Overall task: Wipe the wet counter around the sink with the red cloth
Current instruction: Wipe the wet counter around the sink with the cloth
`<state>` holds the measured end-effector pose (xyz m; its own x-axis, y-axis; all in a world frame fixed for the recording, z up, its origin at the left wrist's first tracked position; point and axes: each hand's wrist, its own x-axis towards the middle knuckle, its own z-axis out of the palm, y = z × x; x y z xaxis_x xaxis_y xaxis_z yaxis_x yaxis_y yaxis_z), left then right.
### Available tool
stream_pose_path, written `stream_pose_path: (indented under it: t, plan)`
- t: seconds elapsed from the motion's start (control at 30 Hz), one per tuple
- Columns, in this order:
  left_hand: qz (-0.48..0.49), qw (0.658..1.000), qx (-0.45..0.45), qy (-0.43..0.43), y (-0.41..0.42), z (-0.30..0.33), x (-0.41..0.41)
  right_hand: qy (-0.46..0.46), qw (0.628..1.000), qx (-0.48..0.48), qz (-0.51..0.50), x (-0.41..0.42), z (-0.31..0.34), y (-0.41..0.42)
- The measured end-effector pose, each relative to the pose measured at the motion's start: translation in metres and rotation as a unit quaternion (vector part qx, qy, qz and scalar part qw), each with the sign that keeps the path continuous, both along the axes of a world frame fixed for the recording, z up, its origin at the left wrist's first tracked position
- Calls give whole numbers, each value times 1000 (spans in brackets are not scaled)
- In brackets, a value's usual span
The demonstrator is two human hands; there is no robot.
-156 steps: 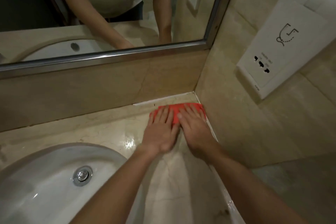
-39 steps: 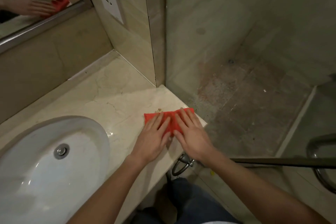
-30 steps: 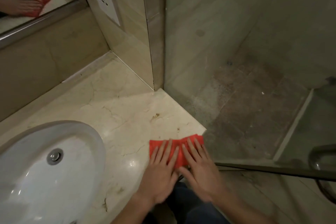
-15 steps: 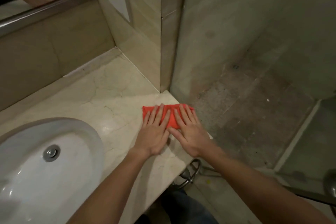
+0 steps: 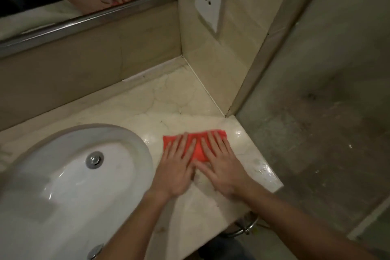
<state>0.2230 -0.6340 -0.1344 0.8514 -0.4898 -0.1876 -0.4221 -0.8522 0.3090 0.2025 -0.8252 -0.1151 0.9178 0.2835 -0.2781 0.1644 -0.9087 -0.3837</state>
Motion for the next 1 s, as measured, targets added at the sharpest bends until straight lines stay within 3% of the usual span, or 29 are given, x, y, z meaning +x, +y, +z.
stream_pose_path:
  t: [0.17, 0.27, 0.37, 0.47, 0.77, 1.0]
  plan:
    - [60, 998, -9, 19, 15, 7, 55, 15, 1000, 7, 0, 65, 5, 36]
    - [43, 999, -9, 3, 19, 8, 9, -18, 999, 40, 31, 22, 7, 25]
    - [26, 999, -8, 18, 23, 5, -57, 18, 995, 78, 57, -42, 9, 12]
    - [24, 999, -9, 43, 27, 5, -68, 47, 995, 69, 57, -53, 5, 11]
    - [152, 987, -47, 9, 39, 7, 93, 4, 998, 61, 16, 129, 9, 65]
    - [205, 978, 38, 17, 84, 5, 201, 9, 996, 23, 83, 255, 1, 118]
